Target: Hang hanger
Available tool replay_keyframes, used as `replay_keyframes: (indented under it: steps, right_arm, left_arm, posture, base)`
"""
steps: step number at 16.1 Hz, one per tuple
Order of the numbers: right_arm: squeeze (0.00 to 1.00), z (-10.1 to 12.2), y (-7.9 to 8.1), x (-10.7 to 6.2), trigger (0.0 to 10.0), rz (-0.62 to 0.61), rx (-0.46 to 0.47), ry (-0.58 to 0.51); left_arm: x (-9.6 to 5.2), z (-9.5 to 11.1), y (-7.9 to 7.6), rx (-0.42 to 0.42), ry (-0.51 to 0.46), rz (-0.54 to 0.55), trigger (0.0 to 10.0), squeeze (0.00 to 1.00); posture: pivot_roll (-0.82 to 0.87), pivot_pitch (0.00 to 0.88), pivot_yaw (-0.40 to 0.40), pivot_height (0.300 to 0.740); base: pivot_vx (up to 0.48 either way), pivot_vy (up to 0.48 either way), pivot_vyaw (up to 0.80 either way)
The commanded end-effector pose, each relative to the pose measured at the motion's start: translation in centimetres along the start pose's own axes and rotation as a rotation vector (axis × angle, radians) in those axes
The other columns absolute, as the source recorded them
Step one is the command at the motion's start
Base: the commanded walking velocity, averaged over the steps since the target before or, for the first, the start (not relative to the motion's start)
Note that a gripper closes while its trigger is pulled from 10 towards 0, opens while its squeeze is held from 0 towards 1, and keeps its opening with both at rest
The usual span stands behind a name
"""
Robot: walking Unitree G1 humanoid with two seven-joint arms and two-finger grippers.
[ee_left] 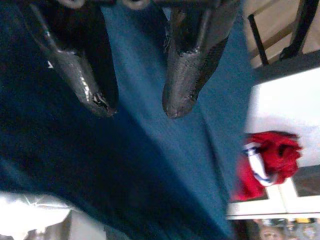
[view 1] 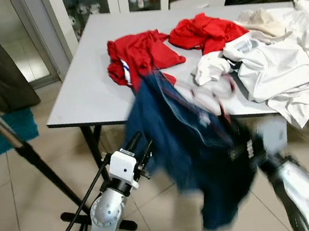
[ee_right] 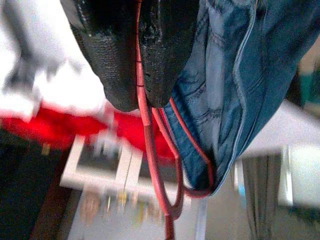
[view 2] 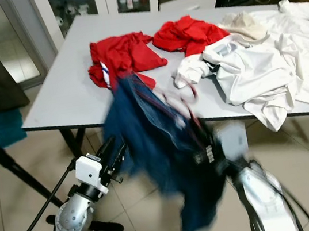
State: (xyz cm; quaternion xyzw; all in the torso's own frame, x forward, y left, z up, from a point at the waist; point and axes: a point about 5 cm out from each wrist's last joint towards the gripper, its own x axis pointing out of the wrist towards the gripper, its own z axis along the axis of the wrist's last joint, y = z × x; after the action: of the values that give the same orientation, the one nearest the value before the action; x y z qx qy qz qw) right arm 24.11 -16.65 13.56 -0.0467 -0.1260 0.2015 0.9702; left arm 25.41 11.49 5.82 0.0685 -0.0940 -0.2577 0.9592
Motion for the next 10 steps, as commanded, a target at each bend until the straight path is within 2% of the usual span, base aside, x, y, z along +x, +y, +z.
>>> replay_keyframes:
  steps: [1, 5, 10]
  right_arm:
    - [0.0, 2.2, -0.6, 0.7, 10.0, -0.038, 0.007, -0.105]
    - [0.0, 4.4, -1.0, 2.0, 10.0, -0.049, 0.004, -0.183]
    - [0.0, 6.5, -4.0, 4.3, 10.0, -0.223, -0.034, -0.262]
  left_arm:
    - [0.6, 0.8, -0.3, 0.036, -0.031, -0.052, 10.0, 0.0]
    - [0.9, 1.4, -0.7, 0.068, -0.055, -0.112, 10.0, 0.0]
    - [1.3, 1.7, -1.0, 0.057, -0.055, -0.119, 10.0, 0.0]
  posture:
    - [0.14, 0.023, -0.009, 0.74]
    - [0.15, 0.025, -0.011, 0.74]
    - [0.14, 0.023, -0.017, 0.74]
  base:
    - [0.0, 0.0, 0.0]
    - [0.0, 0.0, 0.0]
    - [0.0, 0.0, 0.0]
